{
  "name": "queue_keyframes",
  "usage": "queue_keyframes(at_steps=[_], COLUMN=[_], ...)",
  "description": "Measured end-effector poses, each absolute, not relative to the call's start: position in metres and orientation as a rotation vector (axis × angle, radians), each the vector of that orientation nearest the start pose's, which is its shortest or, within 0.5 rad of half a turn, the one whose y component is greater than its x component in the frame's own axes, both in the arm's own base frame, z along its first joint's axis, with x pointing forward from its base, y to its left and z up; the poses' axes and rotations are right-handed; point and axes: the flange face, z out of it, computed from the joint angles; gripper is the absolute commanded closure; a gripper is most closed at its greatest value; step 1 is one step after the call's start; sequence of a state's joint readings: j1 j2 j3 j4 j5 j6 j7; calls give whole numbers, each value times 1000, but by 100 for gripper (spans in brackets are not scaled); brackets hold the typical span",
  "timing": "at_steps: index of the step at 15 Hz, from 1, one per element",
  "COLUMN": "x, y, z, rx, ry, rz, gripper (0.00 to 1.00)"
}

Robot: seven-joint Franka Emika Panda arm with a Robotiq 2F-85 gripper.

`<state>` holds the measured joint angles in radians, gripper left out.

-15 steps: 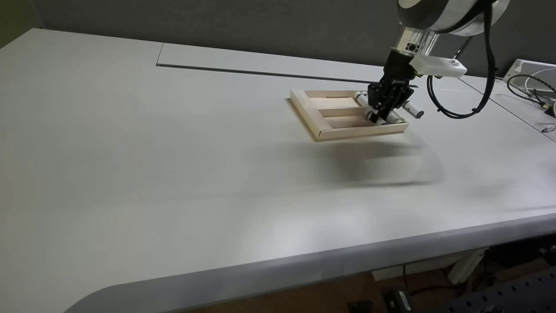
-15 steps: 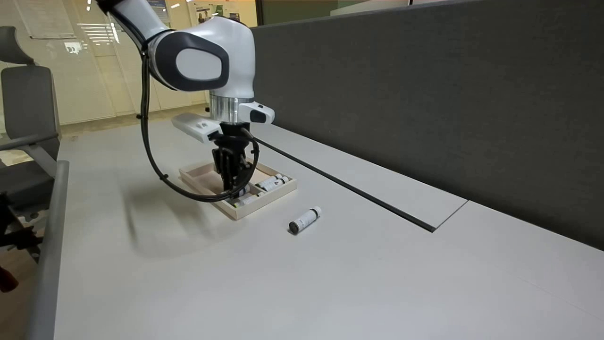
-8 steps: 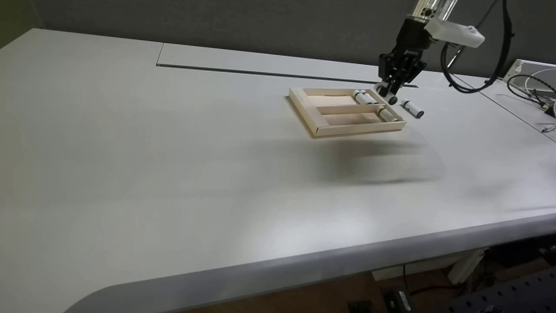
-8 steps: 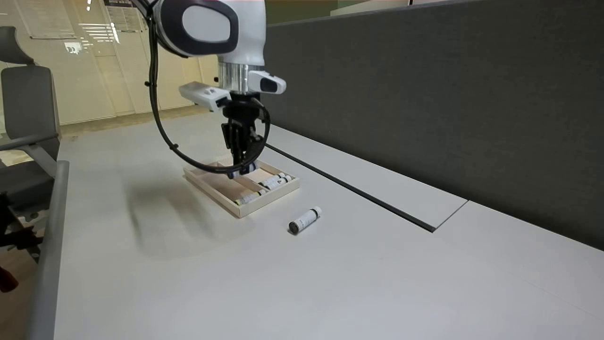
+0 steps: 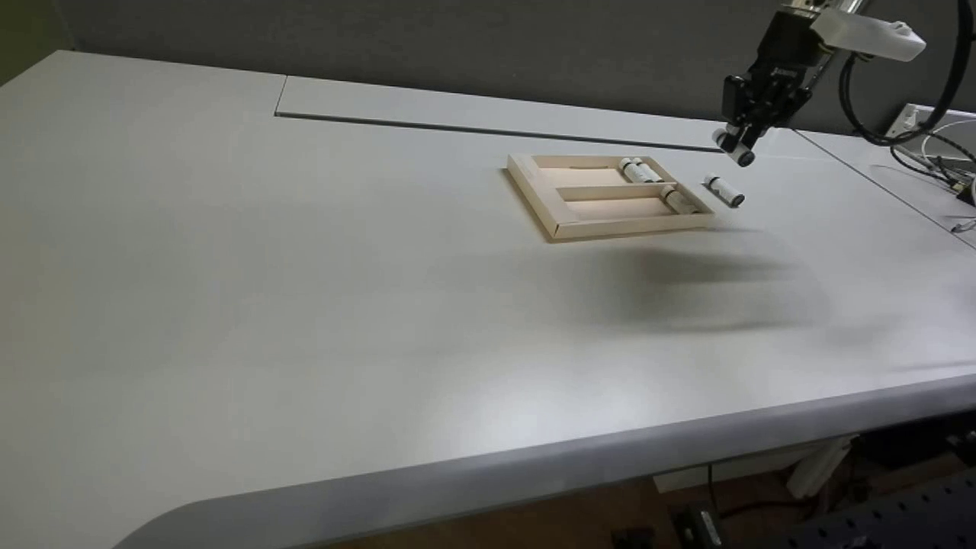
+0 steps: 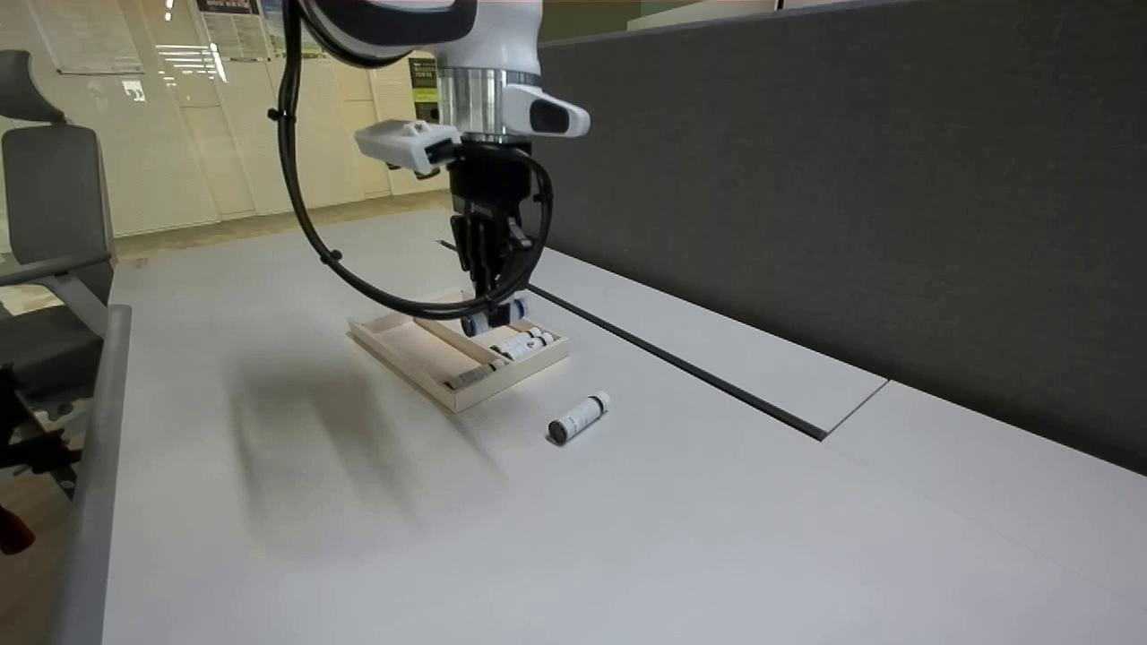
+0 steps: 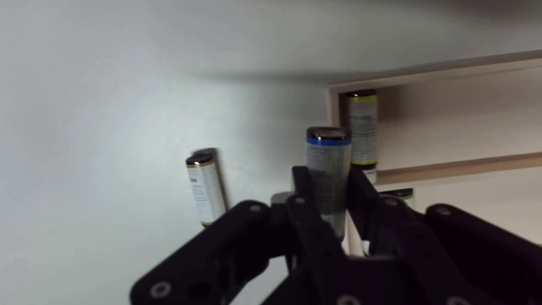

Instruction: Pick up one of the small bottle from the bottom compartment of the wooden tray and put it on the table.

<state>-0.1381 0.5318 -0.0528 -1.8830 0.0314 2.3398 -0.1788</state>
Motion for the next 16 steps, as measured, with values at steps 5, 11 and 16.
queue_keyframes(at_steps=[5,11,16], x=[601,596,598], y=[-175,-222,-226], z=[199,176,174], rx=[-3174,-3204,-3206], ry=[17,62,81], rz=[176,253,263], gripper=[93,73,73])
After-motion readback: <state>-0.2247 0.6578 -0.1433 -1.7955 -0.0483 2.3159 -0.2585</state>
